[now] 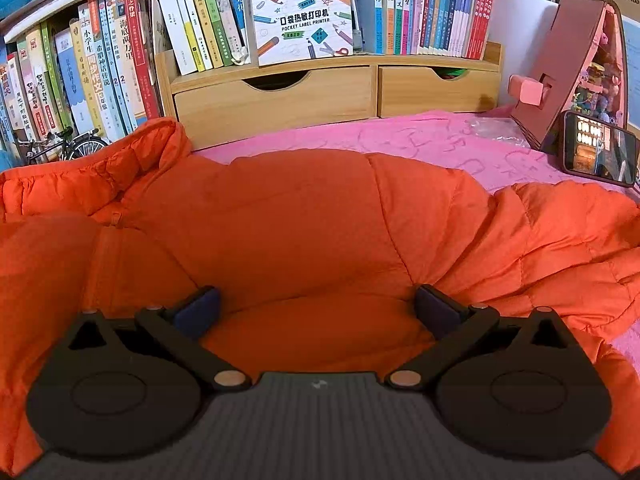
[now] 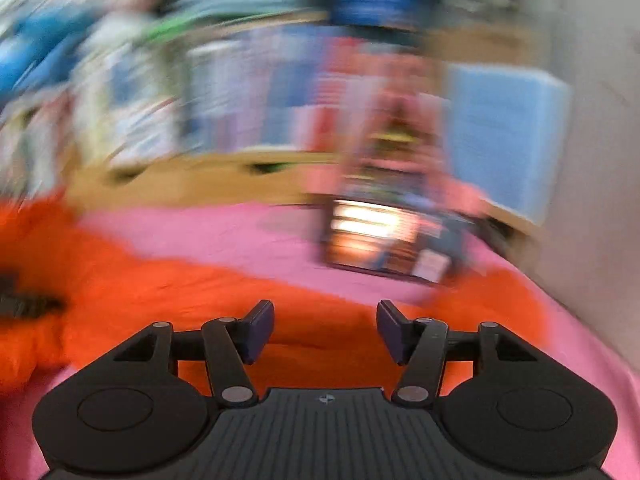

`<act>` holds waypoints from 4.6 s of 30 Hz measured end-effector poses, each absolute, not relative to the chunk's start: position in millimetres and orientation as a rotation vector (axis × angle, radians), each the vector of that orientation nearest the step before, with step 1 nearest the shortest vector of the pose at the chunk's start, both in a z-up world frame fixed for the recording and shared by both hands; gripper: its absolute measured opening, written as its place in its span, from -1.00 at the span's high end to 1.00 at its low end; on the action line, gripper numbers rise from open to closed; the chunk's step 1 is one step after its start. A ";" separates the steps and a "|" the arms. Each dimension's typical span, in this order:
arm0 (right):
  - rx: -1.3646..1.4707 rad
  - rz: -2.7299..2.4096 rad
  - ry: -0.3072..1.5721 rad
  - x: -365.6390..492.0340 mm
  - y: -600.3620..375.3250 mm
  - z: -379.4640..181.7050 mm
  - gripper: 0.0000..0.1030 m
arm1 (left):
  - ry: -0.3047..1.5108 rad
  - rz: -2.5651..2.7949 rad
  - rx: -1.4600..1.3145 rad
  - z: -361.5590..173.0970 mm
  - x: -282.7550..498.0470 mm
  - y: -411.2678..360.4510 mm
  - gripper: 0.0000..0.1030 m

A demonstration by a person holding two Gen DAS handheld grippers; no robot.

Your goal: Fold clothes

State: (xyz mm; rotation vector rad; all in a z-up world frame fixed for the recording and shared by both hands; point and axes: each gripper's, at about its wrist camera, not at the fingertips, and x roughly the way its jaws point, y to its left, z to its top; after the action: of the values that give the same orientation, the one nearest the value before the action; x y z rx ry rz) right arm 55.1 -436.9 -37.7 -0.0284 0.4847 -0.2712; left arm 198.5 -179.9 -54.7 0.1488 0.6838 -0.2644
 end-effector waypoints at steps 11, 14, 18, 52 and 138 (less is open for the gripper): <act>-0.179 -0.691 0.682 68.4 -528.0 -58.2 0.50 | 0.688 -0.271 0.141 -54.5 198.0 -177.5 -1.00; -0.078 -0.928 0.633 34.9 -582.9 -41.0 0.46 | 0.688 -0.268 0.144 -54.4 198.0 -178.2 -1.00; 0.235 -0.865 0.472 -16.7 -616.1 -15.1 0.44 | 0.687 -0.265 0.148 -54.2 198.4 -179.4 -1.00; 0.092 -0.196 0.534 13.8 -474.0 -28.3 0.00 | 0.688 -0.265 0.150 -53.0 197.9 -180.2 -1.00; 0.772 0.475 0.236 19.5 -436.6 102.3 0.70 | 0.035 -0.645 0.289 22.6 17.3 -226.7 -1.00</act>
State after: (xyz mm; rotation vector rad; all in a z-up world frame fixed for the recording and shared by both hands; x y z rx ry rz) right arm 19.5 -436.6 102.3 0.7716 0.2356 0.4752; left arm 17.3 -226.7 22.6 0.2886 0.0347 -0.6453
